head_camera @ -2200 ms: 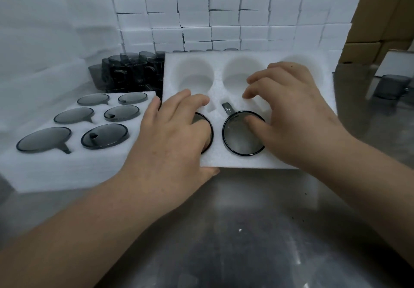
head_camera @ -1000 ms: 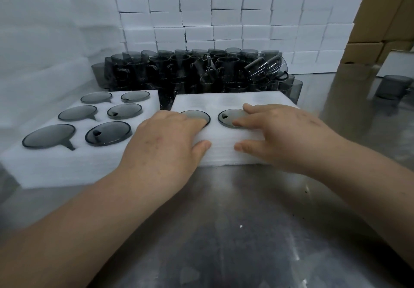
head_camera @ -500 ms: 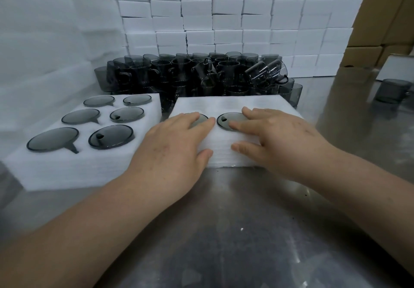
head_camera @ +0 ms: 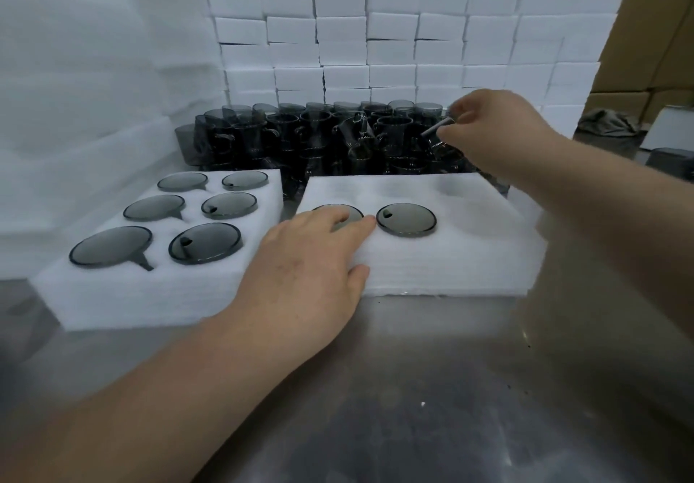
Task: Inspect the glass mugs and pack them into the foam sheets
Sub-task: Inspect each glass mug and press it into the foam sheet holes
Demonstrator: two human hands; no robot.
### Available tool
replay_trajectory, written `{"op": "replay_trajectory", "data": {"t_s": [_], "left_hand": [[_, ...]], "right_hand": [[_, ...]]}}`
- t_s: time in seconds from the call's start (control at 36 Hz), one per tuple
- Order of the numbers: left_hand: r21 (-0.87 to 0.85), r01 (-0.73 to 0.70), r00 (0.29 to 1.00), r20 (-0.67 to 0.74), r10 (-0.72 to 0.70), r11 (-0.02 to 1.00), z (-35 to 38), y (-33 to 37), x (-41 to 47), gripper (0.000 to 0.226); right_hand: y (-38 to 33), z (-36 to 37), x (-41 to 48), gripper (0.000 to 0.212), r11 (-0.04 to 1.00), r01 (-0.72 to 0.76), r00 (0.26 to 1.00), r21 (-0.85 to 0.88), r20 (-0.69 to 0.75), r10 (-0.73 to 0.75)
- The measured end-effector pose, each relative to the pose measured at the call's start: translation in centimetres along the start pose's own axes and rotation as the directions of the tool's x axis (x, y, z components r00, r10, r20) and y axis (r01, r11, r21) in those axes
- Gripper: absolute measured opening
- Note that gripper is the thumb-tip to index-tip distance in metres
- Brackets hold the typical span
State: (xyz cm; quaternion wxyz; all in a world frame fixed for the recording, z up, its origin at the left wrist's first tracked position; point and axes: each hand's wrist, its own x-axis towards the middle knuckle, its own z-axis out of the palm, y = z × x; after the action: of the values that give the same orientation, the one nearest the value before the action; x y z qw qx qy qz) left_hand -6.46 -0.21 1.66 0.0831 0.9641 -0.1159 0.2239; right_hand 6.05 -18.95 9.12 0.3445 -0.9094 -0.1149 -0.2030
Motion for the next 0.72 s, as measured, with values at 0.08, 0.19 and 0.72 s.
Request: {"op": "replay_trajectory", "data": {"t_s": [0.08, 0.19, 0.72], "left_hand": [[-0.004, -0.001, 1.0, -0.003, 0.001, 1.0, 0.0, 0.0, 0.0, 0.054], [-0.008, -0.004, 1.0, -0.013, 0.004, 1.0, 0.1, -0.1, 0.0, 0.054], [-0.016, -0.014, 1.0, -0.026, 0.013, 1.0, 0.2, -0.1, -0.2, 0.061]], "right_hand": [[1.3, 1.2, 3.4, 0.017, 0.962, -0.015, 0.997, -0.272, 0.066, 0.035], [2.3, 2.7, 6.1, 0.05, 0.916, -0.093, 0.984, -0.391, 0.105, 0.145], [2.3, 4.3, 8.3, 0.023, 0.879, -0.022, 1.0, -0.476, 0.009, 0.03]]}}
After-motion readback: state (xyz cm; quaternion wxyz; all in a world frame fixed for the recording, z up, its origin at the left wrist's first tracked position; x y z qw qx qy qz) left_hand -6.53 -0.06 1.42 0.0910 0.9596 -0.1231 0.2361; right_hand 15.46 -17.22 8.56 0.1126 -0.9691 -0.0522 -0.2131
